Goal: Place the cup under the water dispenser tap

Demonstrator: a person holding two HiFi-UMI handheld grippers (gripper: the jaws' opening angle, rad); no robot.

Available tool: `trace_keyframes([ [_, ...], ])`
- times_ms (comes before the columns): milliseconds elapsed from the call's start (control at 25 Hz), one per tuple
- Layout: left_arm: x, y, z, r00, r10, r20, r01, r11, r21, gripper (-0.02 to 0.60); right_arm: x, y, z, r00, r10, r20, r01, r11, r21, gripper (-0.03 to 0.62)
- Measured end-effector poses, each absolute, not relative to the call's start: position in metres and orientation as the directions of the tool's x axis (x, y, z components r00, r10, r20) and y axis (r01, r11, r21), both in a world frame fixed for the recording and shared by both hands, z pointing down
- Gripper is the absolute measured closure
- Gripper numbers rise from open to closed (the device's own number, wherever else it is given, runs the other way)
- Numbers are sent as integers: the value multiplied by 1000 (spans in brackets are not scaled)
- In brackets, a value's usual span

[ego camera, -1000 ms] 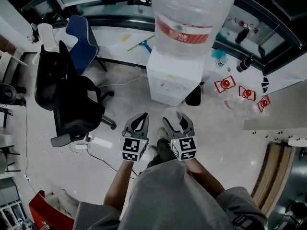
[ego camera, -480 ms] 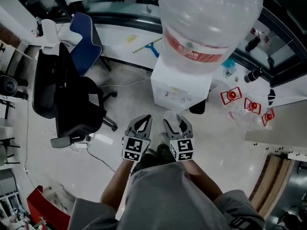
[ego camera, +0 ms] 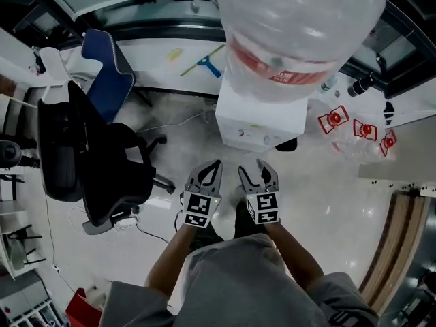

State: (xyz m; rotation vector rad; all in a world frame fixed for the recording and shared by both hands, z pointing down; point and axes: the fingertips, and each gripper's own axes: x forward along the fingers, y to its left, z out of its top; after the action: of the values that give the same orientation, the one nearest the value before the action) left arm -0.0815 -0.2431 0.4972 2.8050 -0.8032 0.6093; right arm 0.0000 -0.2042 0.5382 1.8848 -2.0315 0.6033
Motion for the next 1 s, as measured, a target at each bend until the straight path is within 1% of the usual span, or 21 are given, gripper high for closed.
trace_keyframes([
  [240, -94, -257, 516, 830, -367, 420, -432, -899, 68, 572, -10, -206, 563, 36, -854, 518, -996, -73, -51, 345],
  [440, -107, -266, 538, 867, -275, 415, -336, -938, 81, 572, -24, -212, 578, 150, -846, 512, -981, -191, -30, 345],
  [600, -115, -274, 567, 878, -209, 430, -265, -961, 74, 572, -35, -215, 604, 207, -832, 515, -968, -250, -13, 345],
  [800, -117, -289, 595, 874, -208, 439, -263, -962, 67, 572, -34, -222, 633, 222, -818, 530, -965, -261, 2, 345],
  [1000, -119, -292, 616, 867, -221, 447, -282, -956, 74, 572, -29, -231, 650, 202, -819, 538, -974, -227, 20, 345],
])
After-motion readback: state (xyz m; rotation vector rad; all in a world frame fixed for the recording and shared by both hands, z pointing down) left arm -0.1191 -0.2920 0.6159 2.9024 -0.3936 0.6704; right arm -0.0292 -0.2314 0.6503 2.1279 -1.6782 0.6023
